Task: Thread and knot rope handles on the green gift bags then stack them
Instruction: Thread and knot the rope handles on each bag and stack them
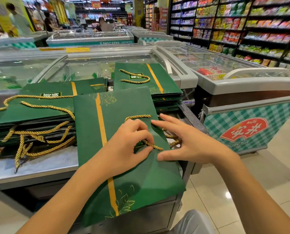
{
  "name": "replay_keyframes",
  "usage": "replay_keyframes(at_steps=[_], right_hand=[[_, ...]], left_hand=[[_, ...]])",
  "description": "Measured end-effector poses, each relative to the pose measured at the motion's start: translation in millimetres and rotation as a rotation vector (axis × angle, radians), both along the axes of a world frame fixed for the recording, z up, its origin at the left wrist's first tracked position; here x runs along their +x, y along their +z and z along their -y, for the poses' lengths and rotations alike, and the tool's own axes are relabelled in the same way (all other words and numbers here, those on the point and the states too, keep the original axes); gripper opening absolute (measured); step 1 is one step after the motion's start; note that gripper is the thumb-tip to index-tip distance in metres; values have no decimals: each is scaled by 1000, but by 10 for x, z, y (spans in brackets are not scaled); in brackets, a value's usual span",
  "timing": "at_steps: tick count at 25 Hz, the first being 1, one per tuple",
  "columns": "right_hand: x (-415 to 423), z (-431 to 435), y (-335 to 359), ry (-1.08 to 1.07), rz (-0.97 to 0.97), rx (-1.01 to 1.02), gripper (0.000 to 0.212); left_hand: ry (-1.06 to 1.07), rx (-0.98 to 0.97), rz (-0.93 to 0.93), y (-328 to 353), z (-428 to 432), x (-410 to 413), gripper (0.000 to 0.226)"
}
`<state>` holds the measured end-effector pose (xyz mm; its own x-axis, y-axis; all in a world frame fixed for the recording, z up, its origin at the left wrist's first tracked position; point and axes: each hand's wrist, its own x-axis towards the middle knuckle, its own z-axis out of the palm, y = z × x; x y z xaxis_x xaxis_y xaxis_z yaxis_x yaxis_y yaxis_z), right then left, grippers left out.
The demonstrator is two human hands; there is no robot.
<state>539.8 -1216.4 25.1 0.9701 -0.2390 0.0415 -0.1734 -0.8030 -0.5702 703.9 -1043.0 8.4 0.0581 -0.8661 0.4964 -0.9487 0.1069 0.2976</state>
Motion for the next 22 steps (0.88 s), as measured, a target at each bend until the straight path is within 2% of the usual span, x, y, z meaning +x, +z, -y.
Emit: replay_keyframes(at_steps=[3,6,15,19,22], right_hand=[[2,6,-1,-8,-12,10,103],[3,-14,-23,-10,22,0,103],[14,-25,-40,-8,31,31,100],[23,-29,-49,-1,32,28,100],[26,-32,-50,14,37,20,100]], left_hand=[[169,-36,152,-35,-121,65,15],[284,-13,200,-24,-278,117,24],[234,21,109,-138,-398,246,23],[156,-10,155,-81,-464,365,22],[122,-48,68,-14,-528,420,17]])
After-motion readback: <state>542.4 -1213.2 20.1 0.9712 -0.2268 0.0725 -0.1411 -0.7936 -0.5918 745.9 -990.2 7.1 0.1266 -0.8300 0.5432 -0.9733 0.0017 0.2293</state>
